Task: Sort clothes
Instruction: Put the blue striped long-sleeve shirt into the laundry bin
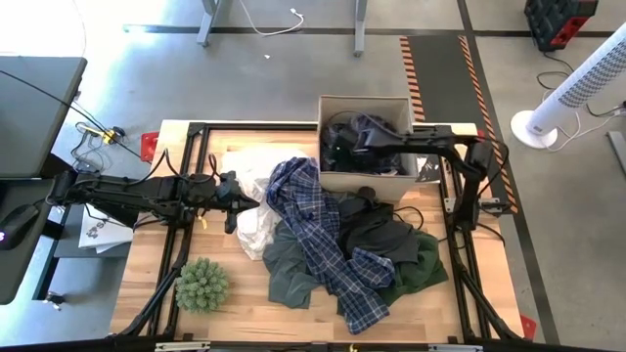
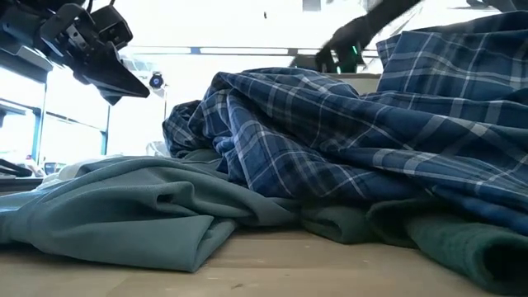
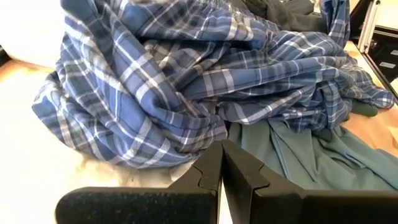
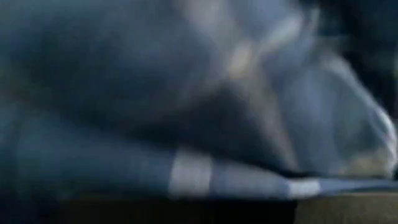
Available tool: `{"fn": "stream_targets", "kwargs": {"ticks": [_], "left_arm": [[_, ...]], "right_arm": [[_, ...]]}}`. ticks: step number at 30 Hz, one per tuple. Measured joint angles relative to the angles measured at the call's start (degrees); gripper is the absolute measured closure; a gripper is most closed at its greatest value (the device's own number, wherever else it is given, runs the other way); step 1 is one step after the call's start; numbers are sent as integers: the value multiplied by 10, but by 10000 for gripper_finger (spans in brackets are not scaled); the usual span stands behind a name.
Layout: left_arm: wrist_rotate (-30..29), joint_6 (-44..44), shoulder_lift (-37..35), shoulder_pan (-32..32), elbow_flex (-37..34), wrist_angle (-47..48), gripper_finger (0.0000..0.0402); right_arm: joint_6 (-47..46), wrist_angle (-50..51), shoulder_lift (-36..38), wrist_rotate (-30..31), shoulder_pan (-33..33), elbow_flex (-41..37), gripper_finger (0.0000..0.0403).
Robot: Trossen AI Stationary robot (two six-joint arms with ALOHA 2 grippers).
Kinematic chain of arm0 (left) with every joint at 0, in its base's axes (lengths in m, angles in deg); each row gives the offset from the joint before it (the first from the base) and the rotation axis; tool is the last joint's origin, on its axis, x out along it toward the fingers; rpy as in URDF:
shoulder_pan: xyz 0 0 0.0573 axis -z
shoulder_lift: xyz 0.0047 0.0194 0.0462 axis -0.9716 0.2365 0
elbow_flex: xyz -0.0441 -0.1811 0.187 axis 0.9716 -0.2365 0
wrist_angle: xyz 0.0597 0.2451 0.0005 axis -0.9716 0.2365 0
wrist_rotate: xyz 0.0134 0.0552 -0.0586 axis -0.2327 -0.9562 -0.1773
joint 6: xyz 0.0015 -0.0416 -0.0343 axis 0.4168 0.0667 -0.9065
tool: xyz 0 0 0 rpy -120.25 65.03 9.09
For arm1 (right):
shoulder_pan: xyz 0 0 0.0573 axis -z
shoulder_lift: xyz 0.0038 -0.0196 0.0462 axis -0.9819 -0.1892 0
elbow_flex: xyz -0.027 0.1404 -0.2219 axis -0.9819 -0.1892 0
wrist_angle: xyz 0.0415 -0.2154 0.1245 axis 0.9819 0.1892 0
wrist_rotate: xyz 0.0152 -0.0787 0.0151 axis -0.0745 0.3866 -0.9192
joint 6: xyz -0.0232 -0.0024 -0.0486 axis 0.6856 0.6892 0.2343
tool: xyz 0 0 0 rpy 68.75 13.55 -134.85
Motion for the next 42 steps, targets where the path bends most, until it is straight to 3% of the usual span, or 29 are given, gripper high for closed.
{"fn": "stream_targets", "kwargs": {"ticks": [3,6,11,16,18,22,24,29,33,37,42], "left_arm": [[0,9,0,0,0,-5,394],[0,9,0,0,0,-7,394],[0,9,0,0,0,-9,394],[0,1,0,0,0,-9,394],[1,-1,0,0,0,-9,394],[1,-1,0,0,0,-9,394],[1,-1,0,0,0,-9,394],[2,-7,0,0,0,-9,394],[2,-7,0,0,0,-8,394],[2,-7,0,0,0,-9,394],[2,-7,0,0,0,-9,394]], "right_arm": [[2,-68,0,-23,21,-46,386],[3,-38,0,-57,40,-32,351],[11,115,0,-90,55,85,288],[-53,331,0,-105,51,250,269],[-87,383,0,-61,41,303,268],[-79,354,2,129,2,336,268],[-52,296,2,127,-9,312,268],[-9,73,1,-14,-4,160,268],[-40,-68,0,-87,16,13,270],[-74,-154,2,-126,48,-89,270],[-56,-157,17,-154,65,-95,270]]}}
